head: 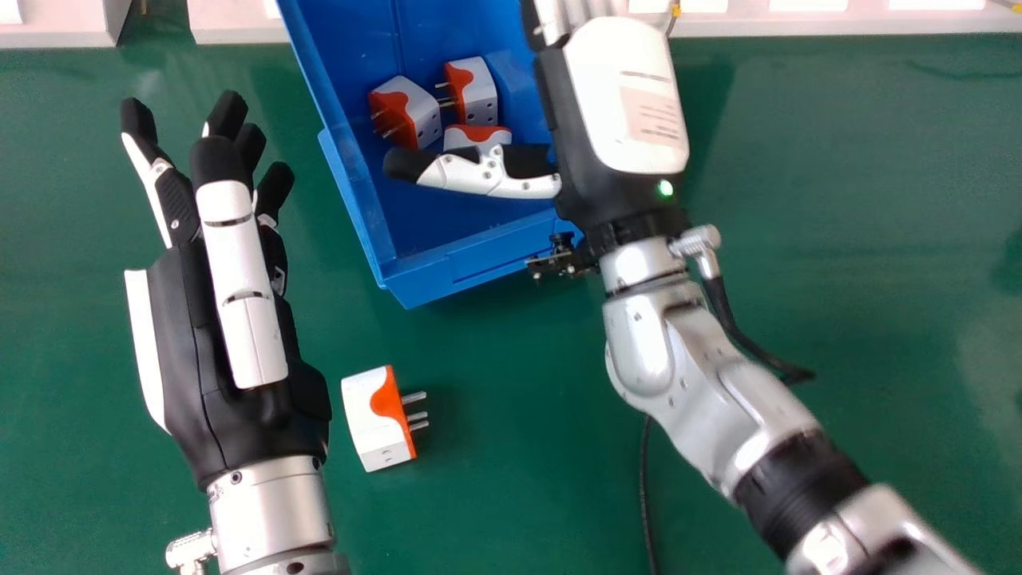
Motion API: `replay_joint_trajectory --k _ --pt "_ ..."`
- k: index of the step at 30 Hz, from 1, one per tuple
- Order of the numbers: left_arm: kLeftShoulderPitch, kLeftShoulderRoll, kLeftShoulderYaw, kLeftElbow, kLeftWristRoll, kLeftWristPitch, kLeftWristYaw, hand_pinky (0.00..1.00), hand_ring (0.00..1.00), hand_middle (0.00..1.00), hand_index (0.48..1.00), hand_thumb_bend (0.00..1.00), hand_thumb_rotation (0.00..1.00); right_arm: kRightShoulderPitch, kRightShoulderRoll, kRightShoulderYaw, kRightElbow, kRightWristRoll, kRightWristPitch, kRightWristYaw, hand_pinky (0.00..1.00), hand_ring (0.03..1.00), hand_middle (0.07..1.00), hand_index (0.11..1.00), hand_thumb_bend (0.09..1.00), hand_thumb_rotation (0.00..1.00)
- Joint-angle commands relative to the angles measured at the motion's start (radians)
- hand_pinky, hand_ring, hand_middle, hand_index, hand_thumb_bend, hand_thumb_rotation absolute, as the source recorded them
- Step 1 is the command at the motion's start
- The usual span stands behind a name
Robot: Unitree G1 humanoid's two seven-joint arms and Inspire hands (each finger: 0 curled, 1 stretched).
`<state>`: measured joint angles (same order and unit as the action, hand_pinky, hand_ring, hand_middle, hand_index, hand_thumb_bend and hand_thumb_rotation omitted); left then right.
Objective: Pick all objects and put in blue box
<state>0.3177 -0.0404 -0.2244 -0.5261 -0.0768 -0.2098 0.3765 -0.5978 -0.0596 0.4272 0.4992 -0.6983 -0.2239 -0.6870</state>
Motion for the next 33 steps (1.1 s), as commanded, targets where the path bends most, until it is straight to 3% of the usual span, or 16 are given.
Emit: replay_joint_trajectory --k 1,4,7,9,11,13,17,24,30,33 --pt "-0.002 -0.077 -0.013 -0.024 0.022 -0.021 0.006 0.91 0.94 0.93 0.913 0.56 0.86 0.095 -0.006 -0.021 -0.172 0.026 0.013 0.05 1.0 1.0 1.0 1.0 1.0 0.93" --pt "0.002 -0.078 -0.019 -0.029 0.021 -0.021 0.009 0.91 0.94 0.93 0.915 0.57 0.84 0.27 -0.023 -0.027 -0.383 0.071 0.022 0.153 0.95 1.0 1.0 1.0 1.0 0.88" --pt "0.007 -0.077 -0.022 -0.033 0.017 -0.02 0.01 0.91 0.94 0.93 0.915 0.57 0.84 0.436 -0.116 -0.033 -0.525 0.259 -0.01 0.415 0.94 1.0 1.0 1.0 1.0 0.86" --pt "0.01 -0.076 -0.023 -0.037 0.014 -0.013 0.01 0.91 0.94 0.93 0.916 0.57 0.84 0.5 -0.172 -0.032 -0.551 0.321 -0.022 0.524 0.94 1.0 1.0 1.0 1.0 0.82" --pt "0.011 -0.074 -0.025 -0.038 0.013 -0.01 0.009 0.92 0.94 0.93 0.92 0.58 0.84 0.539 -0.201 -0.03 -0.554 0.332 -0.01 0.59 0.89 1.0 1.0 1.0 1.0 0.72" --pt "0.01 -0.073 -0.025 -0.034 0.01 -0.013 0.006 0.92 0.95 0.94 0.923 0.58 0.84 0.569 -0.212 -0.031 -0.562 0.335 0.001 0.649 0.87 0.992 1.0 1.0 1.0 0.69" --pt "0.012 -0.082 -0.027 -0.042 0.013 -0.001 0.018 0.9 0.94 0.93 0.912 0.59 0.83 0.612 -0.223 -0.025 -0.556 0.371 0.0 0.752 0.84 0.972 0.998 1.0 1.0 0.62" --pt "0.01 -0.073 -0.027 -0.036 0.009 -0.01 0.013 0.91 0.95 0.93 0.919 0.58 0.83 0.618 -0.203 0.009 -0.525 0.325 0.004 0.823 0.79 0.911 0.951 0.967 1.0 0.59" --pt "0.01 -0.081 -0.029 -0.045 0.014 0.004 0.026 0.91 0.94 0.93 0.913 0.59 0.83 0.543 -0.173 0.049 -0.419 0.233 -0.01 0.803 0.78 0.906 0.931 0.955 1.0 0.59" --pt "0.009 -0.077 -0.028 -0.043 0.009 -0.004 0.022 0.91 0.94 0.93 0.912 0.58 0.83 0.48 -0.153 0.062 -0.312 0.205 -0.051 0.782 0.79 0.905 0.928 0.948 1.0 0.61"
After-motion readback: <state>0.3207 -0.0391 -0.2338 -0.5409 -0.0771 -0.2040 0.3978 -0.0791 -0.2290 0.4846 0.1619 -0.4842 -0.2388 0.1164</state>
